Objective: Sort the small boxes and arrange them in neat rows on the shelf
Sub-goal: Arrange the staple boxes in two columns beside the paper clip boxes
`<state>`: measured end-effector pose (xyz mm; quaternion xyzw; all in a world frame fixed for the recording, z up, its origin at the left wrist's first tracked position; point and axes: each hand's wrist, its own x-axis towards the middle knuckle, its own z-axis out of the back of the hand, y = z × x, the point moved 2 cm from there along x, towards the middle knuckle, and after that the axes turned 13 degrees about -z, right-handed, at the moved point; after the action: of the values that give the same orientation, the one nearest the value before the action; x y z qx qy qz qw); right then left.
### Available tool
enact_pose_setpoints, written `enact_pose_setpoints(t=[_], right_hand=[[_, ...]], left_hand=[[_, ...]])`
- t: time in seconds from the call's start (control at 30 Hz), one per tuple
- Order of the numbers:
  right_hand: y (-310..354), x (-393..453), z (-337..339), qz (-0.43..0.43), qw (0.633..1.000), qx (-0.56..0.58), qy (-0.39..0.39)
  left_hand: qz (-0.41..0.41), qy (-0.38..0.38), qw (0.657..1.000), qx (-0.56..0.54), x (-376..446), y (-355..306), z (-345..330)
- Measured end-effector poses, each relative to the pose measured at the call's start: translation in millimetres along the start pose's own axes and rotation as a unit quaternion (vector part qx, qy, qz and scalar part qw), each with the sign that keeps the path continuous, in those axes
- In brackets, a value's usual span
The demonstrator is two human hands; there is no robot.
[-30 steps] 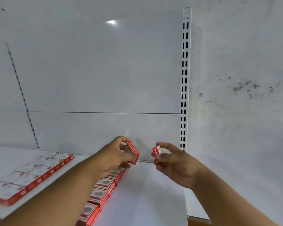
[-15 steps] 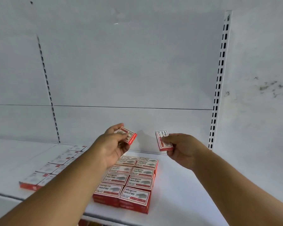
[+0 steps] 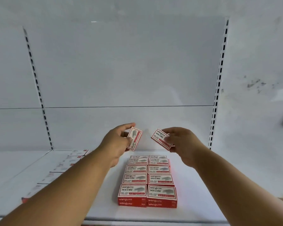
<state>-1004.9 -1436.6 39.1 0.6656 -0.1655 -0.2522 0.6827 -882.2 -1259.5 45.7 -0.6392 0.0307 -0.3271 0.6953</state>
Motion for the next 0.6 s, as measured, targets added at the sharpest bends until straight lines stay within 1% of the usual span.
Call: enact_pose_setpoints(t=[0.1, 0.17, 0.23, 0.33, 0.47, 0.6], right_hand=[[-2, 6, 2, 0.001, 0.988, -0.133, -0.076], [-7, 14, 5, -0.004, 0.979, -0.177, -0.1], [-13, 22, 6, -0.021, 0.971, -0.211, -0.107], [-23, 32, 2, -0.05, 0.961, -0.253, -0.1], [-33, 41, -10, -0.062, 0.943, -0.319, -0.07], [-38, 44, -17, -0.068, 0.937, -0.337, -0.064]], left_hand=[[-0.038, 0.039, 0.987, 0.151, 8, 6, -3], [-0.054, 0.041, 0.974, 0.217, 14, 12, -6], [-0.052, 0.035, 0.964, 0.26, 19, 19, -11], [-0.013, 0.042, 0.958, 0.285, 20, 29, -20], [0.009, 0.055, 0.948, 0.312, 20, 41, -28], [0.04, 0.111, 0.941, 0.316, 16, 41, -33]])
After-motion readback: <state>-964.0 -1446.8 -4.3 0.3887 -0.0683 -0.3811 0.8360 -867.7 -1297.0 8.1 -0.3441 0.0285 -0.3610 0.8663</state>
